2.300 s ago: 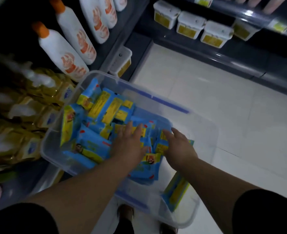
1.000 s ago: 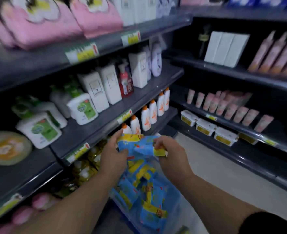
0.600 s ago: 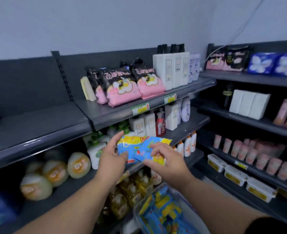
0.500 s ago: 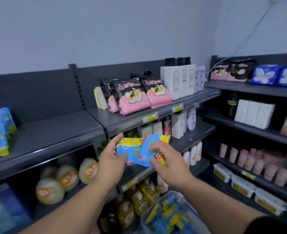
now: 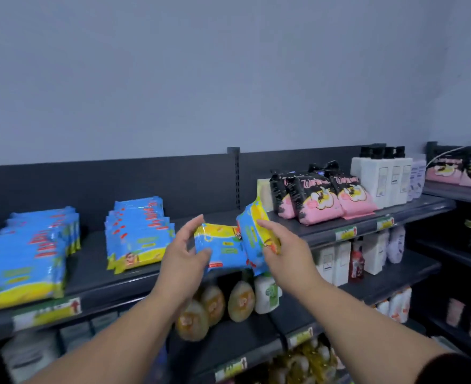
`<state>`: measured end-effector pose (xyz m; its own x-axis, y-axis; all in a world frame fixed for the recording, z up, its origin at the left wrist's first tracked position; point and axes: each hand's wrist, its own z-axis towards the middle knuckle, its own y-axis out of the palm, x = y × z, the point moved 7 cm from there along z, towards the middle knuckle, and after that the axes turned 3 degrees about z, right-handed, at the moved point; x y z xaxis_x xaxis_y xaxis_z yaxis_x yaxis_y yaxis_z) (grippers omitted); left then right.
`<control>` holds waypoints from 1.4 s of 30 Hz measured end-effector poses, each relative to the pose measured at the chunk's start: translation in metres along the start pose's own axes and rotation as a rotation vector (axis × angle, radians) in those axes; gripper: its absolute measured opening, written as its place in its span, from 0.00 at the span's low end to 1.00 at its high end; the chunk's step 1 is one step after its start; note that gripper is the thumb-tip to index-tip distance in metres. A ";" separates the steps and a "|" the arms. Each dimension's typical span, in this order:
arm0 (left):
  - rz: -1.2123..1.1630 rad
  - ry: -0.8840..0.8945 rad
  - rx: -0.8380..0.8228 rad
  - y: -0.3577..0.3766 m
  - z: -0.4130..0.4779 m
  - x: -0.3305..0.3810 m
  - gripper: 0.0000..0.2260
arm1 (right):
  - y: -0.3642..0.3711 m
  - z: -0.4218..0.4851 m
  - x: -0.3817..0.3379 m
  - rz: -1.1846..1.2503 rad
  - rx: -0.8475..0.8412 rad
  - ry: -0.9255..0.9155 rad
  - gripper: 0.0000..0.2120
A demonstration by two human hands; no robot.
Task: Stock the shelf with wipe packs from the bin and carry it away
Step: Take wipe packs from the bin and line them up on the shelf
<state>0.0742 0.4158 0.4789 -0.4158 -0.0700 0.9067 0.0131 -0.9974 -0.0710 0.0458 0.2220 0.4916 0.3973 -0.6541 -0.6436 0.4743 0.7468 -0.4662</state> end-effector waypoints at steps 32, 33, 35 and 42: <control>0.549 -0.023 -0.064 -0.129 0.068 0.054 0.14 | 0.123 0.101 -0.081 0.290 -0.640 -0.105 0.19; 0.595 -0.074 -0.102 -0.131 0.066 0.045 0.09 | 0.122 0.105 -0.074 0.317 -0.626 -0.080 0.19; 0.624 -0.142 -0.146 -0.131 0.064 0.029 0.04 | 0.124 0.110 -0.059 0.391 -0.622 -0.028 0.18; 0.573 -0.227 -0.112 -0.123 0.071 -0.005 0.06 | 0.135 0.120 -0.030 0.359 -0.598 -0.035 0.23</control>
<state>0.1390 0.5374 0.5121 -0.1672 -0.6078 0.7763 0.0766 -0.7930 -0.6044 0.1921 0.3278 0.5205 0.4787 -0.3508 -0.8049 -0.2013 0.8485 -0.4895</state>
